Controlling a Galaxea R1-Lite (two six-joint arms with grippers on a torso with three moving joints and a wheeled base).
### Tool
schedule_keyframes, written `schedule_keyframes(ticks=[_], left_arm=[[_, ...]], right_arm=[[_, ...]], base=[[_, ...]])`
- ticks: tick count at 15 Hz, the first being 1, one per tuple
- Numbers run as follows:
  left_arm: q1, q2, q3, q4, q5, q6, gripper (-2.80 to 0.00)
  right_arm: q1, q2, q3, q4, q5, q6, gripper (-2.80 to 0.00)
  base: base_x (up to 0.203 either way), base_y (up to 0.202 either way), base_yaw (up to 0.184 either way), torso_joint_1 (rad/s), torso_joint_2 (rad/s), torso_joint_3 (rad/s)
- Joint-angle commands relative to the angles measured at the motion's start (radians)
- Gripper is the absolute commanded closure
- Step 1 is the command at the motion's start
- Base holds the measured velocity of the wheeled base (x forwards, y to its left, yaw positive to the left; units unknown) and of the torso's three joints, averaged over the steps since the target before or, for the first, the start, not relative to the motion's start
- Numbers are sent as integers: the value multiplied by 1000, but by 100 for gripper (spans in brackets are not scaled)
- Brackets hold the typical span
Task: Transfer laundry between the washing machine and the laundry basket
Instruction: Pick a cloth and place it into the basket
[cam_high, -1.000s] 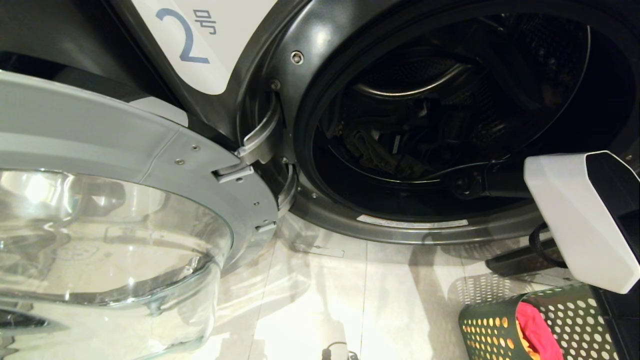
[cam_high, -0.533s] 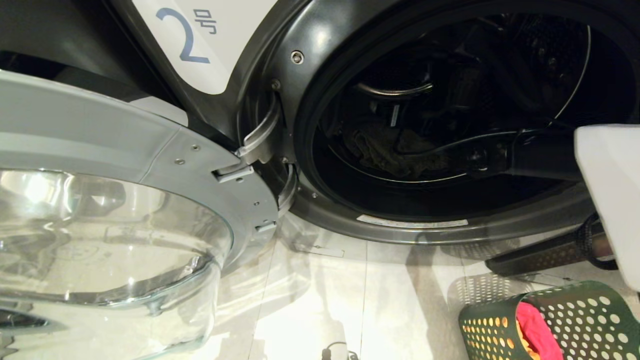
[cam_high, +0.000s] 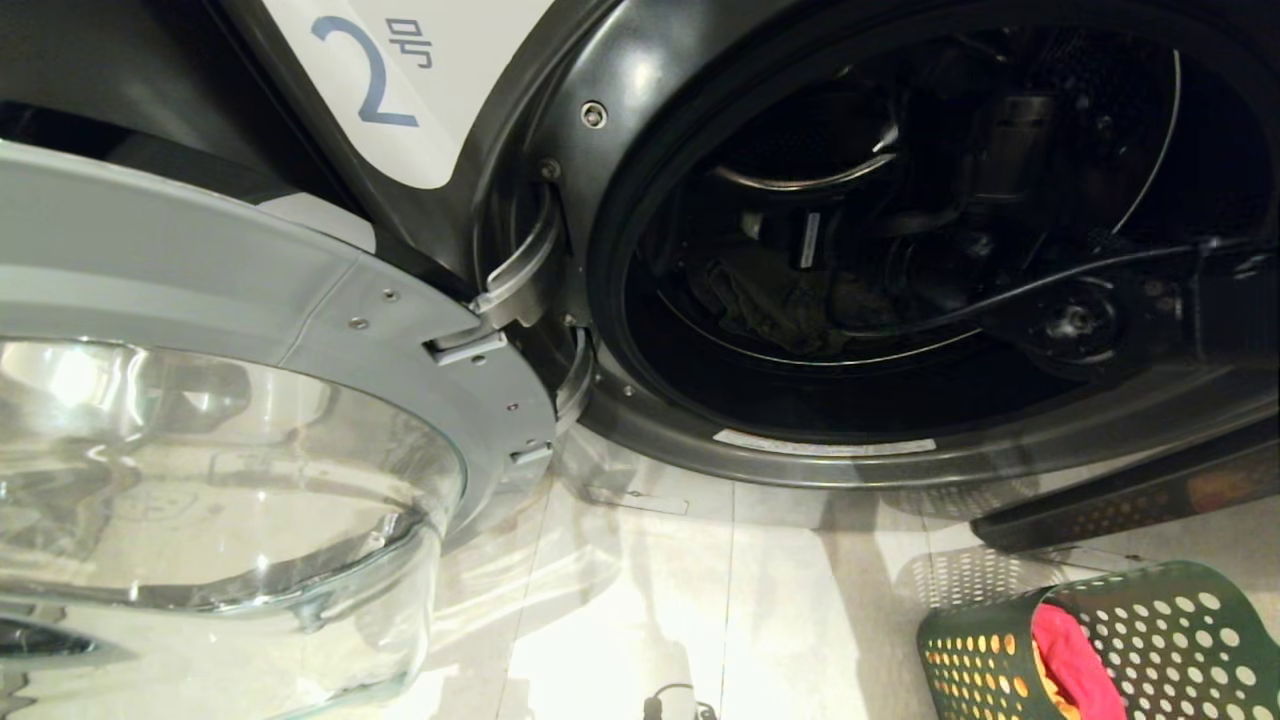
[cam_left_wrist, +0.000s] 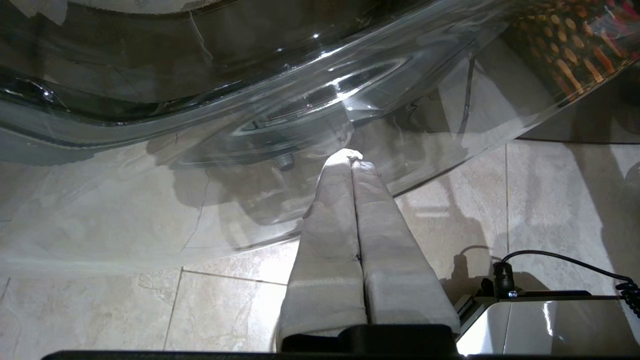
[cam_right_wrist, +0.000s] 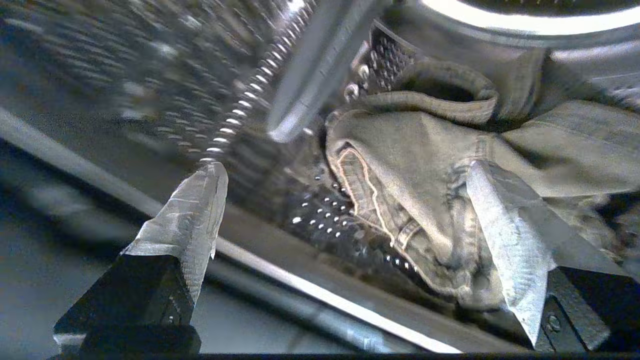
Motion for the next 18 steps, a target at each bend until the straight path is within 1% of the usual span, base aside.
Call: schedule_keyframes(ticks=[1, 4, 6, 9, 12, 14, 15, 16, 18], left_arm=[[0, 0, 0, 0, 0, 0, 0], [0, 0, 0, 0, 0, 0, 0], [0, 0, 0, 0, 0, 0, 0], [0, 0, 0, 0, 0, 0, 0], [0, 0, 0, 0, 0, 0, 0], [0, 0, 0, 0, 0, 0, 0], [0, 0, 0, 0, 0, 0, 0], [0, 0, 0, 0, 0, 0, 0], [0, 0, 0, 0, 0, 0, 0]], right_arm=[[39, -153, 71, 1, -2, -19, -280], [50, -233, 166, 4, -9, -38, -280], [51, -264, 169, 10, -19, -41, -280], [68, -346, 255, 35, -38, -52, -280], [69, -356, 285, 39, -40, -46, -280], [119, -377, 411, 26, -40, -32, -280], [139, -376, 468, -3, -43, -25, -280], [152, -358, 514, -82, -50, -21, -280], [163, -250, 543, -240, -83, -22, -280]], base=[[0, 0, 0, 0, 0, 0], [0, 0, 0, 0, 0, 0], [0, 0, 0, 0, 0, 0], [0, 0, 0, 0, 0, 0], [0, 0, 0, 0, 0, 0], [0, 0, 0, 0, 0, 0], [0, 0, 0, 0, 0, 0], [0, 0, 0, 0, 0, 0], [0, 0, 0, 0, 0, 0]])
